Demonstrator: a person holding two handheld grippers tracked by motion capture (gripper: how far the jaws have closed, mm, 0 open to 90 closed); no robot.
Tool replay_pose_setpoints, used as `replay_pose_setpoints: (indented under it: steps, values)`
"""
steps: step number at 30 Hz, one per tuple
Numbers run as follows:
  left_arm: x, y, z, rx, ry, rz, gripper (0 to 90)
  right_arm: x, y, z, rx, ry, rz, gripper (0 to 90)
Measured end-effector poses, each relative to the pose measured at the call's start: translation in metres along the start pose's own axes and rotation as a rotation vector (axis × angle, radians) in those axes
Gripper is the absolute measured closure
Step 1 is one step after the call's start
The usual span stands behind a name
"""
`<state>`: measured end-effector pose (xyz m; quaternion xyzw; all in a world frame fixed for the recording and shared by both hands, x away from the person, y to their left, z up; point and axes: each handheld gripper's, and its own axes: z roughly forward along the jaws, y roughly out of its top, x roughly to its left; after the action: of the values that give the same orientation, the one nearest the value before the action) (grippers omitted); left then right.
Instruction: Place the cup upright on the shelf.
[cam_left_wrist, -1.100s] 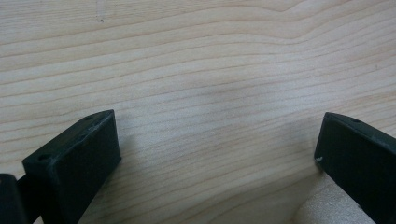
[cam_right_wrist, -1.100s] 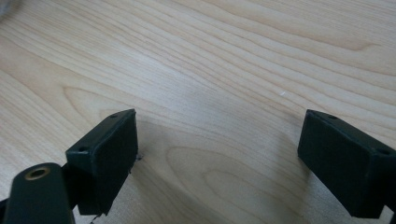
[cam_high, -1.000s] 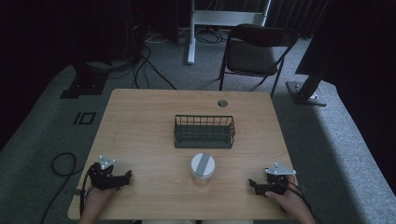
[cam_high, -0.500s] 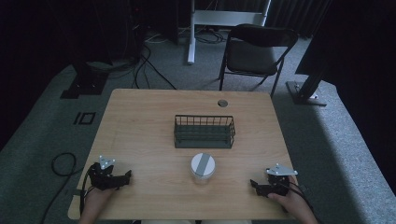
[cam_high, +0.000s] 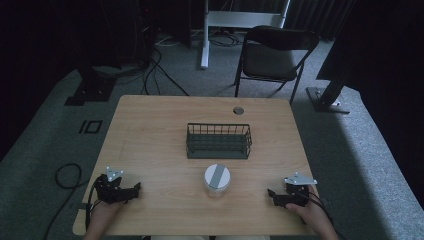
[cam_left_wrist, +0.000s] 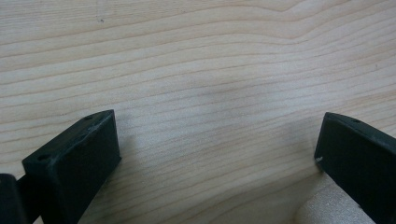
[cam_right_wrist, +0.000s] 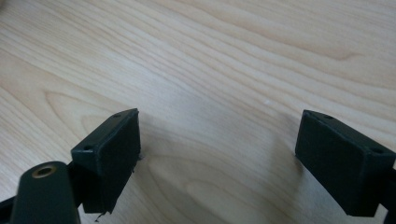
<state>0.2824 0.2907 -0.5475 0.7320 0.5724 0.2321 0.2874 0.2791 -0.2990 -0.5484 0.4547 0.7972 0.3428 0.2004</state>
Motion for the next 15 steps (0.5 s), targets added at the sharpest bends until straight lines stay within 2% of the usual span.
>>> replay_pose_setpoints:
  steps: [10,15]
  values:
    - [0.0,0.0,0.0,0.0,0.0,0.0,0.3,0.01,0.022,-0.008,-0.048,0.035,-0.02,12.9]
    - [0.0,0.0,0.0,0.0,0.0,0.0,0.3,0.018,0.028,-0.009,-0.08,0.088,-0.037,12.7]
